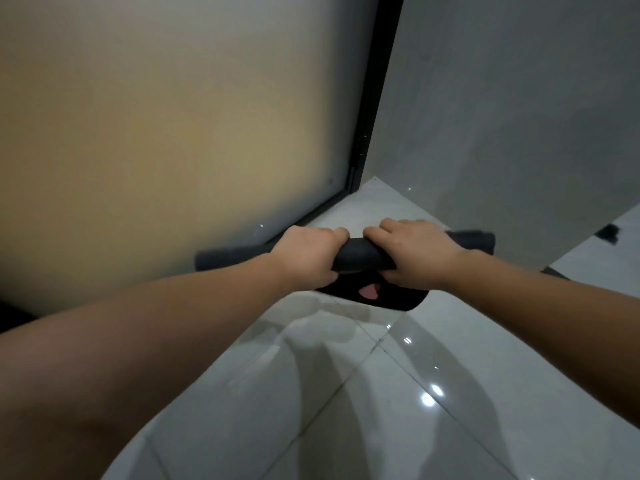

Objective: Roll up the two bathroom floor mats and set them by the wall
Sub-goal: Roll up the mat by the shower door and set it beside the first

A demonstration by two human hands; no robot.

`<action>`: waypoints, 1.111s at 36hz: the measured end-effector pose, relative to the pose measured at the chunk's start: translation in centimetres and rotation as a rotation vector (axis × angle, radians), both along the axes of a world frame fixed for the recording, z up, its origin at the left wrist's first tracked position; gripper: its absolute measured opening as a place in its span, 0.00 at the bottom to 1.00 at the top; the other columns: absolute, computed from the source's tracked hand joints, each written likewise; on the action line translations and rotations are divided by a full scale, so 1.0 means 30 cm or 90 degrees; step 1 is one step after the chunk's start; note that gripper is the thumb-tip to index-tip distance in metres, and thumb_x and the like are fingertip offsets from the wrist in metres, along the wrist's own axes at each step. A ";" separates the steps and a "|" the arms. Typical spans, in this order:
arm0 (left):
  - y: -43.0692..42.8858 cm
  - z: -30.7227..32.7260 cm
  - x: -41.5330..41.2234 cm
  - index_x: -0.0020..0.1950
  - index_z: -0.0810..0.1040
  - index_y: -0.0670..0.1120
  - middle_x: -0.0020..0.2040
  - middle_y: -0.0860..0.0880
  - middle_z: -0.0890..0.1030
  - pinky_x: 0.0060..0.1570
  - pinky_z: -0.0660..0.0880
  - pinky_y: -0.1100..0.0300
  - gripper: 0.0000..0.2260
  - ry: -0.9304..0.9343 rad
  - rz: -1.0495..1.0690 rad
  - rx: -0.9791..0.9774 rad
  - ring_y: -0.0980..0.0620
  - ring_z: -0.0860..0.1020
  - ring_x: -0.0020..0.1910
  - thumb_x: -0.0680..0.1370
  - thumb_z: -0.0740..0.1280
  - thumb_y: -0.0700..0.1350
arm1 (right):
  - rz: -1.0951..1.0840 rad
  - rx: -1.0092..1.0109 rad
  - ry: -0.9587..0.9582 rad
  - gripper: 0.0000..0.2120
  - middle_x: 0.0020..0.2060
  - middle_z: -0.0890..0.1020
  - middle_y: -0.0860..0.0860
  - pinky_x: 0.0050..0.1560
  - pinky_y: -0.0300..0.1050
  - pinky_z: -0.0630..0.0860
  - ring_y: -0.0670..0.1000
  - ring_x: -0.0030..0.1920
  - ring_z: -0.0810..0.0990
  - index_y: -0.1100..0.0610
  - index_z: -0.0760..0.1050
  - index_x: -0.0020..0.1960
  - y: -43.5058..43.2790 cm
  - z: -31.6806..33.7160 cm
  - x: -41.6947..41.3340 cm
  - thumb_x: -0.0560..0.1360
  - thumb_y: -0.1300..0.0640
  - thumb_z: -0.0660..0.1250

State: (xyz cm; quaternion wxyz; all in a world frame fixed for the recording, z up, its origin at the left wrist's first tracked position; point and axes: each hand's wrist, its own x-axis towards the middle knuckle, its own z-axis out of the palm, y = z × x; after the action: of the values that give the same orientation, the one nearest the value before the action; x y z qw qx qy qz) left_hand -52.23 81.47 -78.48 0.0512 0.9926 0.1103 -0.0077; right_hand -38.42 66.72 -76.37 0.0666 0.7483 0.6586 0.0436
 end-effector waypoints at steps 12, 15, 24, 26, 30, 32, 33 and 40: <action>0.008 -0.005 0.004 0.65 0.67 0.54 0.54 0.54 0.80 0.49 0.76 0.53 0.29 0.027 0.014 -0.209 0.49 0.78 0.51 0.67 0.72 0.57 | 0.071 0.075 -0.111 0.11 0.38 0.78 0.53 0.33 0.47 0.68 0.58 0.35 0.77 0.55 0.72 0.51 -0.012 -0.002 0.020 0.71 0.52 0.64; 0.006 0.000 0.003 0.60 0.71 0.54 0.49 0.53 0.81 0.46 0.76 0.53 0.22 0.037 0.030 -0.247 0.49 0.78 0.48 0.68 0.71 0.55 | 0.088 0.107 -0.116 0.13 0.36 0.77 0.54 0.32 0.48 0.69 0.58 0.33 0.76 0.56 0.72 0.49 -0.011 -0.006 0.024 0.69 0.50 0.67; -0.015 -0.007 0.002 0.63 0.67 0.50 0.54 0.50 0.77 0.40 0.72 0.52 0.20 -0.088 -0.084 0.111 0.45 0.78 0.49 0.73 0.66 0.49 | -0.198 -0.209 0.257 0.17 0.40 0.79 0.46 0.39 0.44 0.71 0.50 0.40 0.77 0.46 0.72 0.50 0.025 0.064 -0.012 0.65 0.45 0.72; -0.019 0.002 0.014 0.66 0.65 0.52 0.55 0.52 0.78 0.43 0.73 0.53 0.25 -0.067 -0.042 0.041 0.46 0.78 0.52 0.71 0.68 0.53 | -0.174 -0.162 0.162 0.13 0.40 0.79 0.47 0.37 0.44 0.68 0.52 0.39 0.76 0.47 0.70 0.48 0.015 0.069 -0.010 0.67 0.46 0.70; -0.025 0.031 0.030 0.67 0.65 0.52 0.54 0.54 0.79 0.49 0.74 0.55 0.33 0.043 0.047 -0.208 0.50 0.78 0.50 0.66 0.73 0.59 | 0.017 -0.015 -0.095 0.09 0.39 0.78 0.50 0.35 0.45 0.65 0.55 0.37 0.77 0.52 0.70 0.49 -0.006 0.038 0.013 0.69 0.55 0.66; -0.033 0.027 0.031 0.63 0.70 0.51 0.52 0.52 0.80 0.48 0.75 0.56 0.28 0.067 0.055 -0.296 0.50 0.78 0.49 0.67 0.74 0.56 | 0.083 0.050 -0.131 0.09 0.35 0.78 0.52 0.33 0.46 0.66 0.56 0.34 0.76 0.54 0.73 0.46 -0.005 0.031 0.021 0.67 0.57 0.68; -0.035 0.024 0.031 0.62 0.71 0.50 0.51 0.51 0.80 0.47 0.75 0.55 0.25 0.065 0.062 -0.332 0.49 0.78 0.49 0.68 0.74 0.54 | 0.096 0.072 -0.133 0.09 0.34 0.78 0.53 0.33 0.47 0.68 0.57 0.33 0.76 0.55 0.73 0.46 -0.004 0.030 0.021 0.66 0.57 0.69; -0.035 0.023 0.028 0.57 0.73 0.51 0.47 0.51 0.81 0.44 0.76 0.54 0.19 0.018 0.062 -0.228 0.48 0.79 0.46 0.68 0.72 0.51 | 0.008 -0.012 -0.037 0.15 0.42 0.78 0.50 0.39 0.47 0.72 0.54 0.40 0.77 0.50 0.71 0.54 0.003 0.048 0.026 0.68 0.52 0.68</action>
State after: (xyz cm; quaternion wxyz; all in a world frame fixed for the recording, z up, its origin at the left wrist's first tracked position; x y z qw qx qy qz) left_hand -51.39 80.41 -77.78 0.2256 0.9609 0.1560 -0.0389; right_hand -37.65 66.80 -74.92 0.0925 0.7422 0.6611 0.0597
